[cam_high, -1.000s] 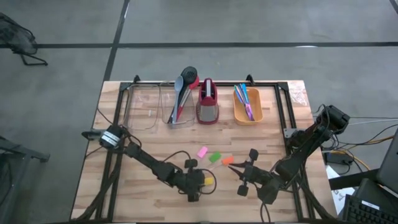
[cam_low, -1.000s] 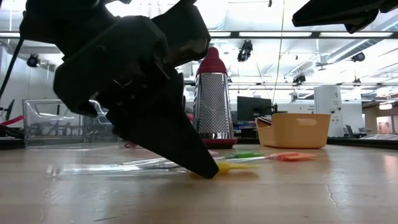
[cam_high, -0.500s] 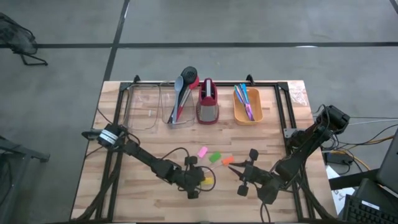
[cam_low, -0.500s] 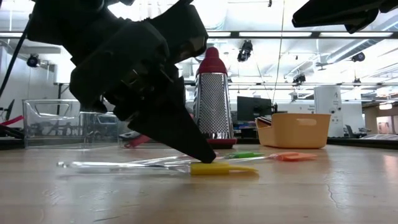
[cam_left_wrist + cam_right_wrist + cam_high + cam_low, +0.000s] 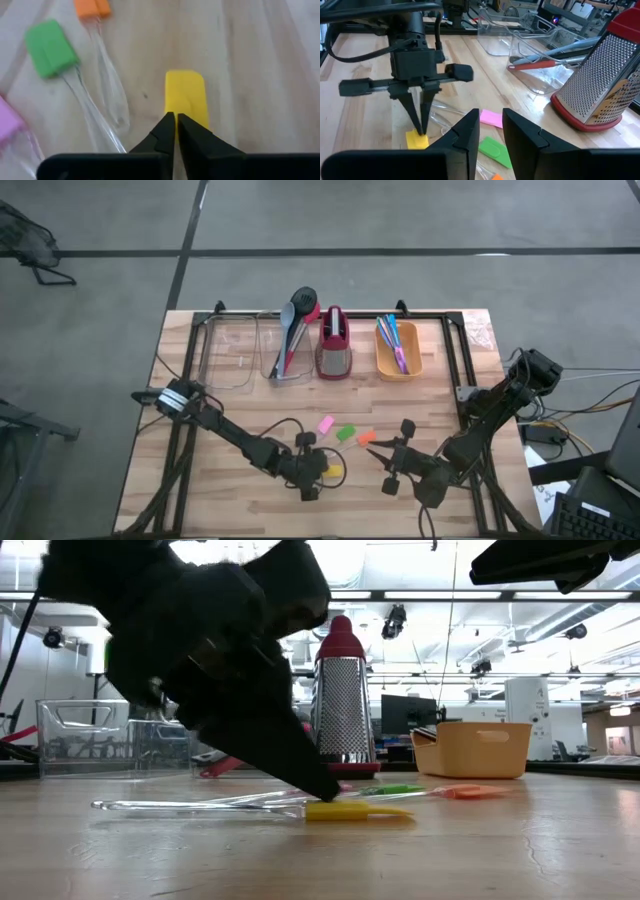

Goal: Pick & Place Kitchen Items
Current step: Put the yellow spatula into the left transparent bin

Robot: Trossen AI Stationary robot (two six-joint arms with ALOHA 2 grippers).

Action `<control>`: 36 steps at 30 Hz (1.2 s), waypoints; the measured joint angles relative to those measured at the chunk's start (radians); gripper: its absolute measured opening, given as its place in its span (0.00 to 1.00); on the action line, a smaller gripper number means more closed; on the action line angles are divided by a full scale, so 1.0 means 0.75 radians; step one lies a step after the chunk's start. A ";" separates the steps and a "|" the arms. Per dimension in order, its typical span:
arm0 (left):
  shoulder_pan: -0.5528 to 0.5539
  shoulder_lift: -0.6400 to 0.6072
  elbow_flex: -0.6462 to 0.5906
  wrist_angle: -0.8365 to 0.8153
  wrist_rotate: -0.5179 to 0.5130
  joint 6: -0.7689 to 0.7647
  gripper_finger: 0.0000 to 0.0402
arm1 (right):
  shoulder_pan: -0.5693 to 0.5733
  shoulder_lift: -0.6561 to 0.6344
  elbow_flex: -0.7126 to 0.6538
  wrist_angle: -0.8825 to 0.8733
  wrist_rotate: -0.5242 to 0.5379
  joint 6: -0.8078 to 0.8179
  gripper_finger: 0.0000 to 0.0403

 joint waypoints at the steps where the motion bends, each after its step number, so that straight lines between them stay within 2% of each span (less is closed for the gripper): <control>1: -0.009 -0.017 -0.002 -0.024 0.004 -0.010 0.09 | 0.000 0.000 0.000 0.000 0.000 0.000 0.22; 6: -0.045 -0.106 -0.002 -0.177 0.042 -0.012 0.21 | 0.000 0.000 -0.002 -0.001 0.000 0.006 0.21; 11: -0.092 -0.161 -0.002 -0.214 0.047 -0.005 0.33 | -0.003 0.000 -0.006 0.000 -0.001 0.006 0.17; 15: -0.107 -0.165 -0.017 -0.395 0.024 0.009 0.40 | -0.004 0.000 -0.007 0.001 -0.001 0.006 0.13; 18: -0.098 -0.156 -0.056 -0.423 0.005 -0.025 0.41 | -0.004 0.000 -0.009 0.001 0.000 0.006 0.11; 22: -0.076 -0.148 -0.078 -0.340 0.004 -0.022 0.42 | -0.004 0.000 -0.011 0.002 0.002 0.006 0.11; 30: -0.060 -0.152 -0.032 -0.206 0.032 0.137 0.42 | -0.004 0.000 -0.011 0.002 0.004 0.005 0.15; 36: -0.040 -0.053 0.005 -0.076 0.022 0.257 0.42 | -0.012 0.000 -0.017 0.001 0.004 0.015 0.17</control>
